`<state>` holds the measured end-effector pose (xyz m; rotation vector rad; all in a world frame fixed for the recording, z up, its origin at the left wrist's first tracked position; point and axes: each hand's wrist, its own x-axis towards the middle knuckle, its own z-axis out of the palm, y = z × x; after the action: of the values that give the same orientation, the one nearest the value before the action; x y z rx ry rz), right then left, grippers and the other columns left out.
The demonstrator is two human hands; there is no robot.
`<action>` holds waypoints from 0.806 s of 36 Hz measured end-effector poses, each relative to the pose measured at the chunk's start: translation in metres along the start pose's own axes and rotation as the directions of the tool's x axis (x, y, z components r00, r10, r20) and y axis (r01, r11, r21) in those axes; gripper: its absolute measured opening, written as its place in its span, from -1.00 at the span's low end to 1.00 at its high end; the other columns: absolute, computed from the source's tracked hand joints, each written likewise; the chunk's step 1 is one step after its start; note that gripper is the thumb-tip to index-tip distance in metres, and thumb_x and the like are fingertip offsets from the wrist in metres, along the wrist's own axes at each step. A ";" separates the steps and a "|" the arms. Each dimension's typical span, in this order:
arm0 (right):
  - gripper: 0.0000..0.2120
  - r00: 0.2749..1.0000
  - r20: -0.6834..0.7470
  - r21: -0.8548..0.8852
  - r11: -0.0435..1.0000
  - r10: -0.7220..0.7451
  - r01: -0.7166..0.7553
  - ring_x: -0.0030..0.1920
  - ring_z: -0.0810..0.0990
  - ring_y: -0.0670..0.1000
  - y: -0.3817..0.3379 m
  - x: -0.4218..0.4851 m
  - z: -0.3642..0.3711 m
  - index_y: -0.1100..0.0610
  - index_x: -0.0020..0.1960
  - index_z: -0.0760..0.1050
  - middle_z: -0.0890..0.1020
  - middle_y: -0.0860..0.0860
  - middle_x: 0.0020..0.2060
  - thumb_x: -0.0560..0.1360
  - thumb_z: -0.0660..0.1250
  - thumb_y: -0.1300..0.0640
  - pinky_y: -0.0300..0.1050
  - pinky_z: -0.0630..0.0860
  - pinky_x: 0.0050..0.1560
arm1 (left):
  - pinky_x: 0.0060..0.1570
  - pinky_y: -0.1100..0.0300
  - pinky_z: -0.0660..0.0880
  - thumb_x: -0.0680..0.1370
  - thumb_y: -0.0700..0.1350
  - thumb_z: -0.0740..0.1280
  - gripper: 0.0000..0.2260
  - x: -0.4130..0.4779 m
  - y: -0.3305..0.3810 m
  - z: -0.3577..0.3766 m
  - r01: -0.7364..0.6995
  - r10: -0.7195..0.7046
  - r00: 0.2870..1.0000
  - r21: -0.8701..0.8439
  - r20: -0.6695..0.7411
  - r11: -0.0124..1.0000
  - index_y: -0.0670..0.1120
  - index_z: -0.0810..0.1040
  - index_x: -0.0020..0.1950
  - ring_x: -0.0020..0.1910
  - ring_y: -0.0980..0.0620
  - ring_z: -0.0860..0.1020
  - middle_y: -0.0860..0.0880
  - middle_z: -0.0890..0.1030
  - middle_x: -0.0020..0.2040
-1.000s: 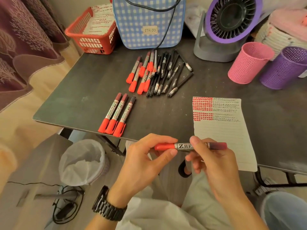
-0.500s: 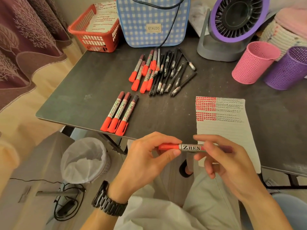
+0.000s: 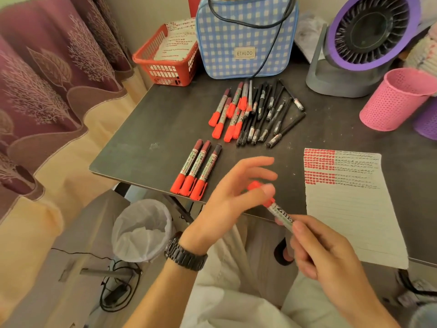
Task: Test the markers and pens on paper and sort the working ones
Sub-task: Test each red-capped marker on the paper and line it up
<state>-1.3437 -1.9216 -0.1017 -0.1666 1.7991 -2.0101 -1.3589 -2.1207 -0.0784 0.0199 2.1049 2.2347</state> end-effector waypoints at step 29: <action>-0.89 0.909 -0.376 -0.159 0.979 -0.182 0.130 -0.51 0.36 -0.16 0.017 -0.026 0.044 -0.06 -0.07 0.58 0.43 -0.20 -0.53 0.56 0.36 -0.07 -0.39 0.27 -0.47 | -0.65 0.26 0.05 0.50 -0.05 0.25 -0.59 0.012 0.003 0.054 -0.020 -0.230 0.954 -0.803 -0.194 0.596 0.04 0.18 -0.52 -0.62 0.14 0.05 0.11 0.10 -0.57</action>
<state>-1.3002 -1.9529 -0.1067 0.0589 2.2280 -2.1531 -1.3682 -2.0662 -0.0726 -0.4865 0.9082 3.0063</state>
